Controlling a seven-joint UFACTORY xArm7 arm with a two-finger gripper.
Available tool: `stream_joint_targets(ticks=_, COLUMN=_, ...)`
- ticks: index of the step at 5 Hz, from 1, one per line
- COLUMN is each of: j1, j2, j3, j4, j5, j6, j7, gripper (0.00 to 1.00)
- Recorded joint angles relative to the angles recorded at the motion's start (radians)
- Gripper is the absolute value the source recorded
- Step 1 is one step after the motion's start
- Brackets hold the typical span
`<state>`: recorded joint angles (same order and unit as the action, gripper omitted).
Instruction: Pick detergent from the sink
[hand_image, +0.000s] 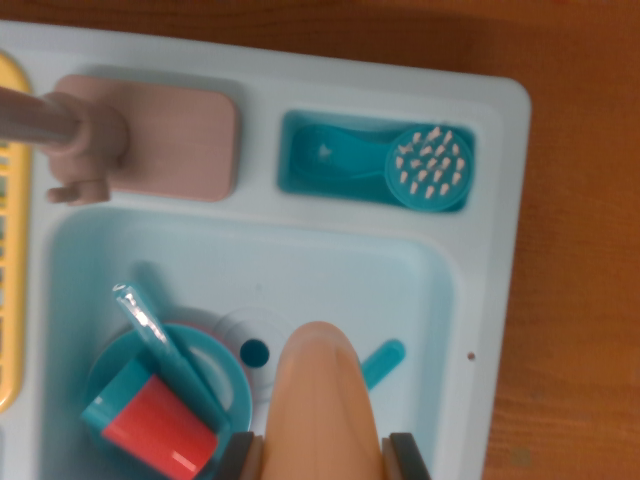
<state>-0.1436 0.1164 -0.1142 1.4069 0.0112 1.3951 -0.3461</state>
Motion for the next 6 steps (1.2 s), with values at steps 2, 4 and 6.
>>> stream_joint_targets(ticks=2, j1=0.0002, j2=-0.01, j3=0.0, j4=0.033, j5=-0.0015, j6=0.043, j7=0.001, gripper=1.0)
stream_joint_targets(ticks=4, j1=0.0004, j2=-0.019, j3=-0.001, j4=0.064, j5=-0.0028, j6=0.083, j7=0.002, gripper=1.0)
stream_joint_targets(ticks=6, j1=0.0006, j2=-0.027, j3=-0.001, j4=0.09, j5=-0.004, j6=0.117, j7=0.003, gripper=1.0)
